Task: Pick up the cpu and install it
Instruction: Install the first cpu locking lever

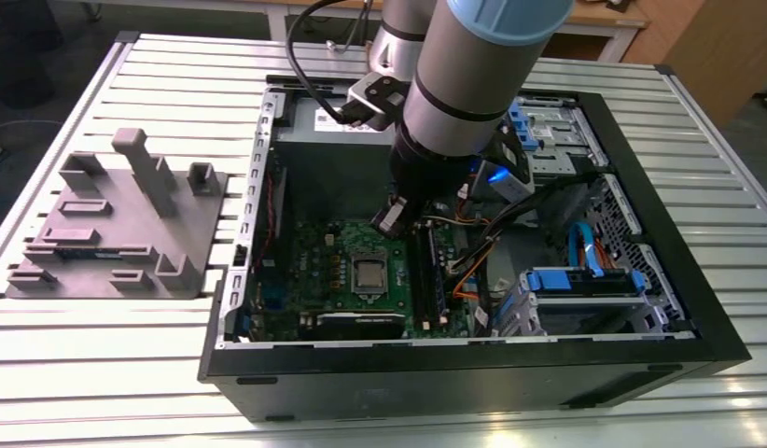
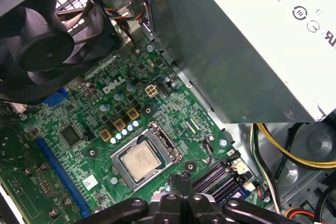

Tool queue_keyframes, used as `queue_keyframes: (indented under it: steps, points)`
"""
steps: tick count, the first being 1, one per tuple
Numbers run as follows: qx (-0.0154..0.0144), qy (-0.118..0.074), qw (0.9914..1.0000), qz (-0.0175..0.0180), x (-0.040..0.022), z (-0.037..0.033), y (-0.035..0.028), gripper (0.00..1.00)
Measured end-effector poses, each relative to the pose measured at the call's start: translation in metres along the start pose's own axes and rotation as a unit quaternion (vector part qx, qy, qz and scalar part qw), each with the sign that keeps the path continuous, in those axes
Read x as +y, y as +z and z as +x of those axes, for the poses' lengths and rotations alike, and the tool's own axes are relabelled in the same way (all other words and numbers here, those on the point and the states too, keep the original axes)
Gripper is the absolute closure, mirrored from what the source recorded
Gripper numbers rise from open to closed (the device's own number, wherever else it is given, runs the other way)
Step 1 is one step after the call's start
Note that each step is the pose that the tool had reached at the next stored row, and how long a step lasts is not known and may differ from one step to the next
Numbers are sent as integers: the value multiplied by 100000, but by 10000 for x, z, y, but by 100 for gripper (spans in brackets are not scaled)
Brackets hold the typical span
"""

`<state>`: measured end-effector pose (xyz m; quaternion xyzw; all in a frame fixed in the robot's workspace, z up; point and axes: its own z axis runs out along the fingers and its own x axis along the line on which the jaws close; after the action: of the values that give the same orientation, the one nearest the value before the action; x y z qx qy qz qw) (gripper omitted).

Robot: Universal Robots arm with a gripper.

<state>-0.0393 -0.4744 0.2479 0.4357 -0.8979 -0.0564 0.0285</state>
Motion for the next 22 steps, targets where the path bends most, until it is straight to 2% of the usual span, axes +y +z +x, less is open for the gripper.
queue_keyframes:
  steps: [5,10,14,22]
  points:
    - [2,-8,100000,1,1,-8,1,90]
    - [1,-6,100000,-3,56,-127,15,90]
    - [10,-4,100000,-12,20,-216,18,90]
    - [11,0,100000,-14,36,-294,44,90]
